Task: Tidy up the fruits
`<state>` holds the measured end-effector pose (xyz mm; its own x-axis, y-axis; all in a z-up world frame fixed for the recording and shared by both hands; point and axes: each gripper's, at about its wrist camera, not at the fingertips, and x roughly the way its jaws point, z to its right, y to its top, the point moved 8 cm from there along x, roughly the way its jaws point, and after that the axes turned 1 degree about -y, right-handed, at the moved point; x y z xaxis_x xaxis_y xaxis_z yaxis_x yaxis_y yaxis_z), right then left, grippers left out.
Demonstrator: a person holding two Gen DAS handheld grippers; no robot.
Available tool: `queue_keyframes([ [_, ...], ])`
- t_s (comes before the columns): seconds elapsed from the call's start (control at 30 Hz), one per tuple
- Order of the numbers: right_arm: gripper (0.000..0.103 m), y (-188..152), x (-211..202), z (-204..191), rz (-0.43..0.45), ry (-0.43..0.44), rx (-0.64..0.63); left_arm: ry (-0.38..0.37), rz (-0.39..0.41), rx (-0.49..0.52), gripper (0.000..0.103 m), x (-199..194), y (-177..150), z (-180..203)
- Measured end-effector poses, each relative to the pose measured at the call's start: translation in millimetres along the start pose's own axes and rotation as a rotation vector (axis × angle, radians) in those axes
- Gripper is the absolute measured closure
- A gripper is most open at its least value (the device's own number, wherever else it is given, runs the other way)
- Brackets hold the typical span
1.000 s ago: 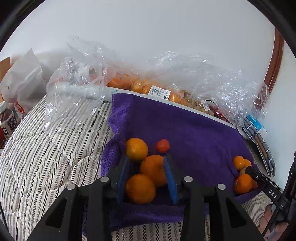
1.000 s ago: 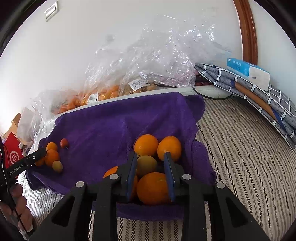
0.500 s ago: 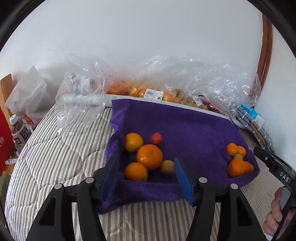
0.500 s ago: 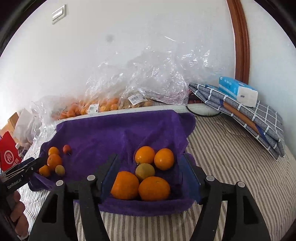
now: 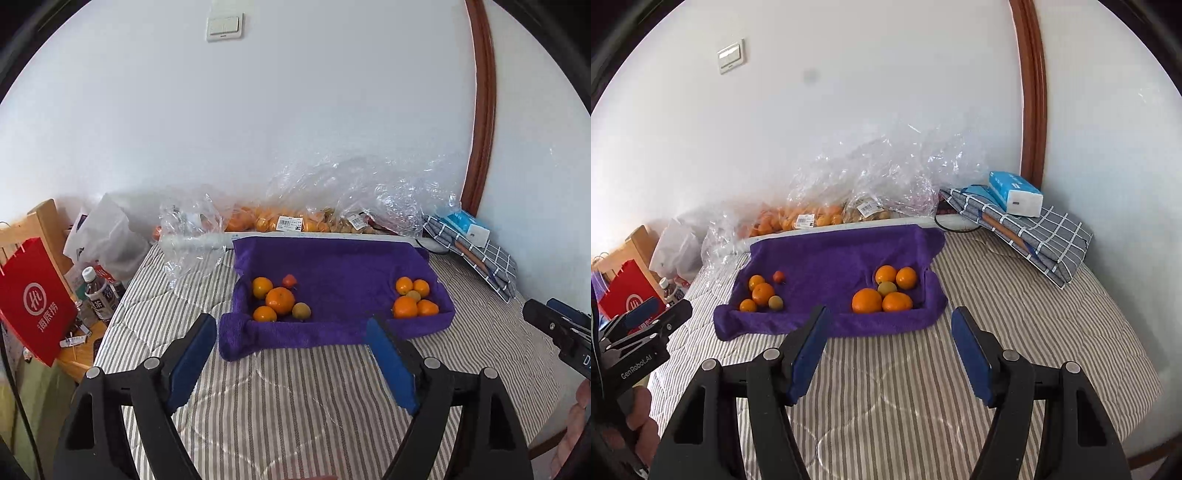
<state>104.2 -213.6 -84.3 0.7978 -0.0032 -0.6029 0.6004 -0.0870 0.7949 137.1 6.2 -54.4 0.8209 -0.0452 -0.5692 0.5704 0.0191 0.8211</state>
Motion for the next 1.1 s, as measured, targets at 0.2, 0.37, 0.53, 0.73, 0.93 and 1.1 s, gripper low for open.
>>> queue_keyframes([
  [0.2,0.007,-11.0,-51.4,4.4,0.089,-0.052,-0.04,-0.03,0.008,0.006,0.013,-36.1,-8.9,14.6],
  [0.37,0.002,-19.2,-70.5,6.5,0.08,-0.034,-0.024,-0.028,0.006,0.011,0.012,-53.0,-11.2,17.6],
  [0.53,0.001,-29.1,-79.6,8.4,0.067,-0.004,0.009,-0.023,0.028,0.012,0.012,-64.9,-11.3,18.1],
  [0.73,0.001,-32.7,-84.2,8.8,0.066,-0.048,-0.021,-0.021,0.034,0.007,0.011,-68.3,-10.4,18.6],
  [0.93,0.001,-32.8,-84.9,6.9,0.064,-0.055,-0.025,-0.017,0.034,0.013,0.011,-69.3,-9.9,19.6],
  [1.1,0.001,-32.8,-86.0,6.8,0.067,-0.069,-0.032,-0.013,0.038,0.007,0.011,-70.7,-8.7,16.6],
])
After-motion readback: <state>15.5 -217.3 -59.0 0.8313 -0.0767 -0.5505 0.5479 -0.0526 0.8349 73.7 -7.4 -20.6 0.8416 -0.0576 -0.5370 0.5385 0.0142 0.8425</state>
